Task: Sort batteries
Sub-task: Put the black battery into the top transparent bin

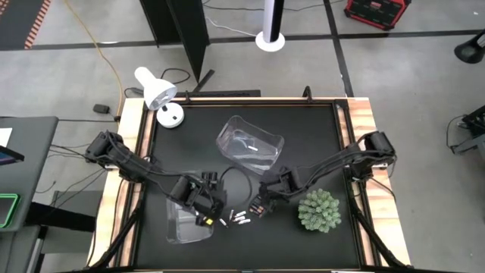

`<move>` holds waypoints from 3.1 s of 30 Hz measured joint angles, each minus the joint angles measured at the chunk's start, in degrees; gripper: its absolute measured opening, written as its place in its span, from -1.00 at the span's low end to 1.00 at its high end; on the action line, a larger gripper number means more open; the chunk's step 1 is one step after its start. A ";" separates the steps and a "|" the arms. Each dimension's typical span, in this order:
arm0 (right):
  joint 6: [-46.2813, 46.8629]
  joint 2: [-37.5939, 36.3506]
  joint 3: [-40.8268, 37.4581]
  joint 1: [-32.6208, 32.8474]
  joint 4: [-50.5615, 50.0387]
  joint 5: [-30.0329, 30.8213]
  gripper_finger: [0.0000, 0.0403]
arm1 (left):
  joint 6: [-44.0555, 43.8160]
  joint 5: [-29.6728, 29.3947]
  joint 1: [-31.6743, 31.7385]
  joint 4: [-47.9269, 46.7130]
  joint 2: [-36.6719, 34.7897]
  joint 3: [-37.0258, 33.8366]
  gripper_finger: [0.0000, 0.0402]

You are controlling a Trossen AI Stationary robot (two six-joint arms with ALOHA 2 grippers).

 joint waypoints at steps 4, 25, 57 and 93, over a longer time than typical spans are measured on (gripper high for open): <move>2.87 1.32 0.00 0.37 0.87 0.75 0.05 | -0.02 0.00 -0.57 -0.60 0.00 -0.02 -0.19; 9.25 1.86 0.00 1.80 2.05 4.30 0.05 | -0.89 0.22 -2.73 -0.63 0.00 -0.02 -0.19; 11.71 5.36 0.17 2.76 0.42 4.17 -0.65 | -0.16 -1.40 -2.72 0.03 0.00 -0.05 -0.19; 4.59 4.53 7.41 3.66 -9.21 2.36 -0.93 | 0.29 -1.40 -2.72 0.01 0.00 -0.04 -0.19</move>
